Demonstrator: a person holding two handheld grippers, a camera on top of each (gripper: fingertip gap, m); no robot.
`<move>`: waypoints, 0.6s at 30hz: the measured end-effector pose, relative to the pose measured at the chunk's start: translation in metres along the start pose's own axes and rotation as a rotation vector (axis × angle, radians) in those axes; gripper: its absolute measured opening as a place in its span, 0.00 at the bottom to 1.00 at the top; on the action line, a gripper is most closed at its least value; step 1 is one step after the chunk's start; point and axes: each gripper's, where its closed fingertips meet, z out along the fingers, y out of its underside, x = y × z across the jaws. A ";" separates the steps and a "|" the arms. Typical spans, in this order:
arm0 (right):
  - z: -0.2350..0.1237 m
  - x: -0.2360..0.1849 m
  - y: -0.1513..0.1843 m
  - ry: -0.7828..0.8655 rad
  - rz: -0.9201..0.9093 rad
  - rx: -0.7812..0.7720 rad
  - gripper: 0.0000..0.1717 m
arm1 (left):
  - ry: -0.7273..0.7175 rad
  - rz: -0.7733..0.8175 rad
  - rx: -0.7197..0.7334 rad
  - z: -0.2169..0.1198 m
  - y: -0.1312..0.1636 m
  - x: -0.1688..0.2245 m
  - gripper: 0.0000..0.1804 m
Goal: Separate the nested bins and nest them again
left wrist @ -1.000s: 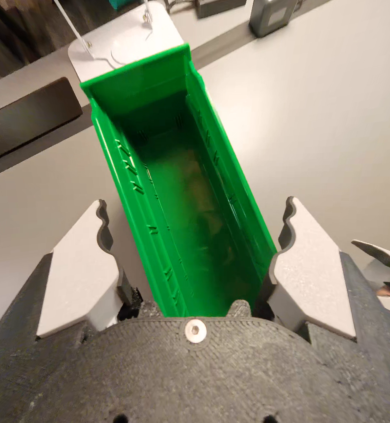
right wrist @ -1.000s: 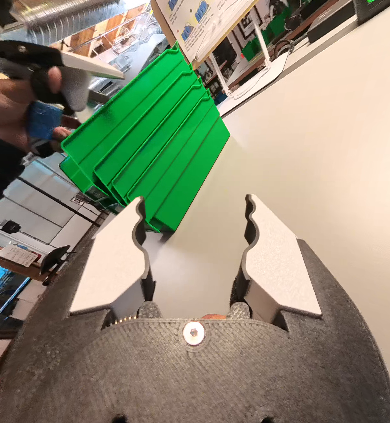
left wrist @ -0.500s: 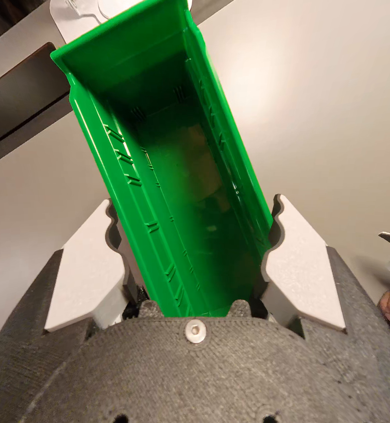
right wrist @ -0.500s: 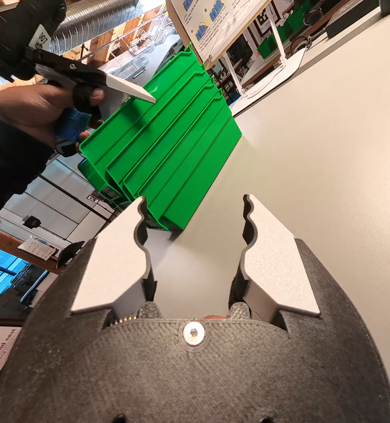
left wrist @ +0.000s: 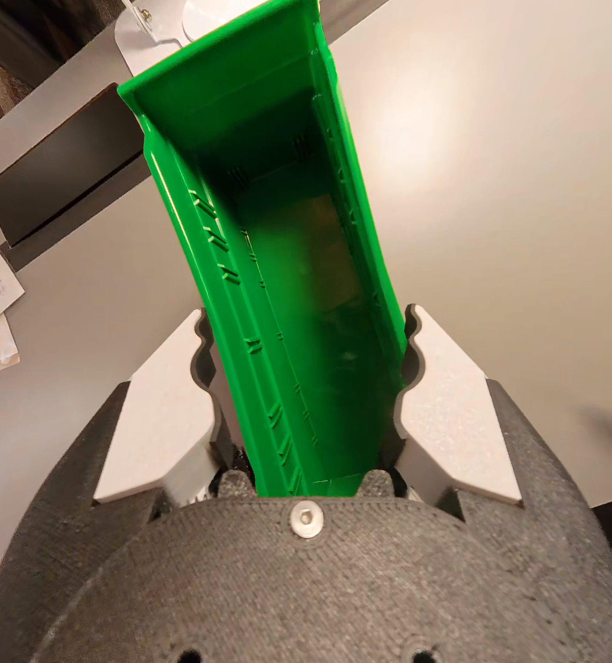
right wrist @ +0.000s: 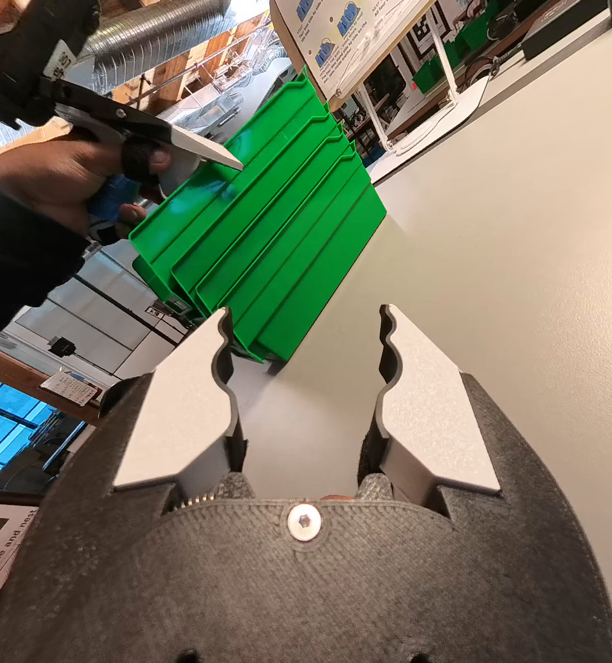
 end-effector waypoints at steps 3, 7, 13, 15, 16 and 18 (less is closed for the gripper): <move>0.000 0.000 0.000 0.000 0.001 0.002 0.48 | 0.001 -0.006 0.034 -0.011 -0.009 -0.003 0.58; 0.000 0.000 0.000 -0.003 0.002 0.003 0.48 | 0.011 -0.018 0.085 -0.036 -0.025 -0.010 0.58; -0.001 -0.001 -0.001 -0.012 0.005 0.007 0.47 | 0.038 -0.056 0.184 -0.087 -0.038 -0.031 0.58; -0.001 -0.001 -0.001 -0.014 0.005 0.007 0.47 | 0.039 -0.078 0.213 -0.105 -0.037 -0.045 0.58; -0.001 -0.001 -0.001 -0.014 0.004 0.007 0.47 | 0.033 -0.090 0.224 -0.112 -0.034 -0.054 0.58; -0.001 -0.001 -0.001 -0.013 0.005 0.007 0.47 | 0.012 -0.121 0.236 -0.121 -0.026 -0.075 0.58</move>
